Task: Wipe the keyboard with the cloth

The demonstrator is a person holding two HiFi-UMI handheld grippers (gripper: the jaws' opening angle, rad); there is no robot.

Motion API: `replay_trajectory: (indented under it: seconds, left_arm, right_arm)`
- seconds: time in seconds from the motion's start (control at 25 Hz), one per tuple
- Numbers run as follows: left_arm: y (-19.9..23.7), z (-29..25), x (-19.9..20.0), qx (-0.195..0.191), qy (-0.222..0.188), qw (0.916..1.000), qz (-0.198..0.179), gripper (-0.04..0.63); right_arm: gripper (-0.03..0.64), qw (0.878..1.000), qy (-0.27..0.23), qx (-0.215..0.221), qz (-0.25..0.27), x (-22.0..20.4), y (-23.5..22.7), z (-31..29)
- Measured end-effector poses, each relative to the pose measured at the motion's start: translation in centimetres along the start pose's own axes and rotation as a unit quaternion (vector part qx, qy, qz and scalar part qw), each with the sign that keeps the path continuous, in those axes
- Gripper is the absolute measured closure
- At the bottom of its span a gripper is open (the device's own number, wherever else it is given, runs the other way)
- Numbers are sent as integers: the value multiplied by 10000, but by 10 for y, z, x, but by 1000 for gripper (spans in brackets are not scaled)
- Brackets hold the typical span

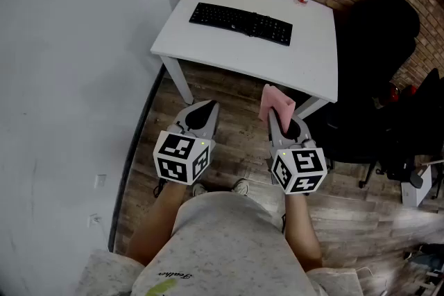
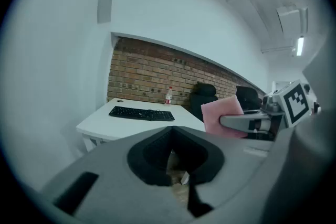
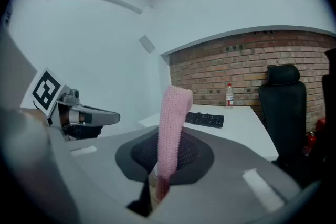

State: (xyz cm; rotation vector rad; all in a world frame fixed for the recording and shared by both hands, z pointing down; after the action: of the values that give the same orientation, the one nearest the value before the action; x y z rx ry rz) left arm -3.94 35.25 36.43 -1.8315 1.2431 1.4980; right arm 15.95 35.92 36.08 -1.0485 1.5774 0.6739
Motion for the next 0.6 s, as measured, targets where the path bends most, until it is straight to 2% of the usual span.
replay_trajectory:
  seconds: [0.32, 0.6]
  left_arm:
    - [-18, -26, 1, -63, 111, 9999, 30, 601]
    - [-38, -58, 2, 30, 182, 9998, 30, 601]
  right_arm:
    - [589, 10000, -20, 57, -18, -1, -23, -2]
    - [588, 9997, 1, 226, -114, -7, -56, -3]
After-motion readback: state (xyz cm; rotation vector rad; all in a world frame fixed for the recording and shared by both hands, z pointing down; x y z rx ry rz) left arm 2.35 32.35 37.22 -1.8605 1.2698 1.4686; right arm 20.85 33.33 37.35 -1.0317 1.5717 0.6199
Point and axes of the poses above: the fingertips, and each gripper's own axes: z backward along the fingers, y to its left, x out of its top, the point moved 7 cm from there along z, backward along the fingers
